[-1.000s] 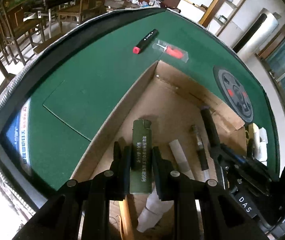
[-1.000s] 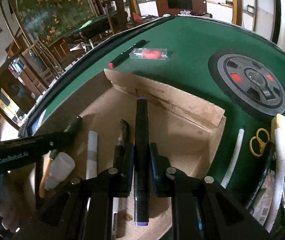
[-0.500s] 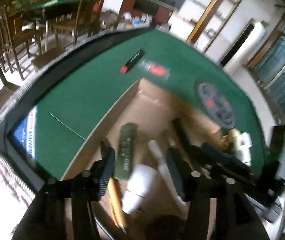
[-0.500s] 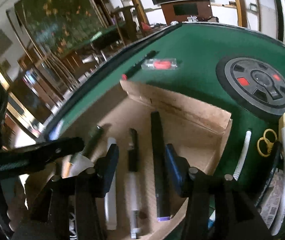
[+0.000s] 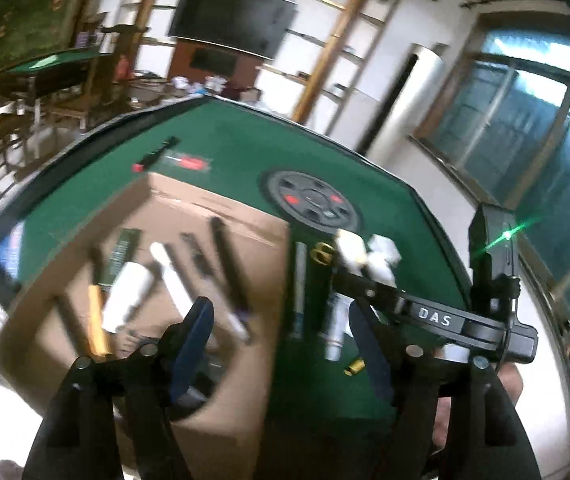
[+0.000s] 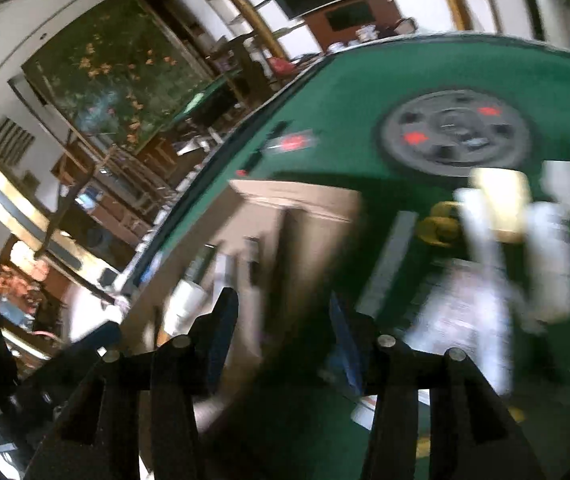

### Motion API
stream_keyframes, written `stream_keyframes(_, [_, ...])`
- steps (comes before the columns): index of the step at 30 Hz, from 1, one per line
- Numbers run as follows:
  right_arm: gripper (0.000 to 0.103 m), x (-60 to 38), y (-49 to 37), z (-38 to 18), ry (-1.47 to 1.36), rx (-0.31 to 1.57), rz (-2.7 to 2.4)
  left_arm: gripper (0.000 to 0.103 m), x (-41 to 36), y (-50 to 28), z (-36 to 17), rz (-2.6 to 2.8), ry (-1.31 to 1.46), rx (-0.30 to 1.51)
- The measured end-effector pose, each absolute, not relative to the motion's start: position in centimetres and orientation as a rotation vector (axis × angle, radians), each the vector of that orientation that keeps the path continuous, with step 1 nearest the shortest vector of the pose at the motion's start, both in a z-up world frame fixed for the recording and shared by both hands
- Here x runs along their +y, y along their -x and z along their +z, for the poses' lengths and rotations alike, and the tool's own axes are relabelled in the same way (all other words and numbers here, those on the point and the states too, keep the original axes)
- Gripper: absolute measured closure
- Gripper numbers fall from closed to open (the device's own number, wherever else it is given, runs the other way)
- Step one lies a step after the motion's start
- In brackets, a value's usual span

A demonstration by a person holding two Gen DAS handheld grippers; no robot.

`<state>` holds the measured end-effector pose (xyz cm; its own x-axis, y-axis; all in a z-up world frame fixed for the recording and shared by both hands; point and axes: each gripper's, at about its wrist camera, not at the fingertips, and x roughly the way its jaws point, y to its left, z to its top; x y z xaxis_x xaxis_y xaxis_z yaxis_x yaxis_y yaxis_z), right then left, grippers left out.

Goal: Organize rigid objects
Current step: 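Grasp a yellow-and-black pen with the left gripper while the right gripper grasps a white bottle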

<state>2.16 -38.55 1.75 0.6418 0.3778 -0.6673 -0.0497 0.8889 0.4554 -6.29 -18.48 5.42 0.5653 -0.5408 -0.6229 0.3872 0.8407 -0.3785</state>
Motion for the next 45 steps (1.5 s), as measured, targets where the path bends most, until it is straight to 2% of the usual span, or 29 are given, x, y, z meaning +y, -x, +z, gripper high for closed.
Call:
stream_keyframes(5, [0.056,-43.2,0.2,1.2,-0.361,0.861,0.158,0.029,-22.0,6.7,4.0,-0.636,0.150,0.860])
stream_keyframes(9, [0.056,-46.5,0.1,-0.4,-0.444,0.892,0.085,0.029,-25.5,7.2,3.2,-0.714,0.031,0.869])
stream_keyframes(16, [0.057,-48.5,-1.4,-3.5,-0.456,0.974,0.032,0.030,-31.6,7.2,0.1,-0.825,-0.124,0.969])
stream_keyframes(21, [0.057,-48.6,-1.2,-3.8,-0.466,0.940,0.079,0.030,-35.1,7.0,-1.2,-0.840,-0.247,0.975])
stream_keyframes(26, [0.058,-50.2,-0.5,-4.1,-0.575,0.917,0.090,0.049,-37.7,7.1,-3.0,-0.839,-0.350,0.990])
stream_keyframes(30, [0.058,-50.7,-0.3,-4.0,-0.611,0.902,0.082,0.083,-38.4,7.7,-3.5,-0.784,-0.435,0.924])
stream_keyframes(32, [0.058,-50.6,-0.2,-3.8,-0.609,0.893,0.073,0.085,-38.1,8.0,-3.4,-0.791,-0.429,0.922])
stream_keyframes(34, [0.058,-50.8,0.0,-3.5,-0.616,0.873,0.073,0.096,-37.4,8.6,-3.1,-0.791,-0.431,0.908])
stream_keyframes(38, [0.057,-51.6,0.4,-3.3,-0.670,0.836,0.092,0.096,-35.2,9.1,-2.1,-0.810,-0.322,0.906])
stream_keyframes(45, [0.057,-51.2,0.2,-3.1,-0.649,0.828,0.053,0.096,-28.0,7.7,1.9,-0.791,0.044,0.920])
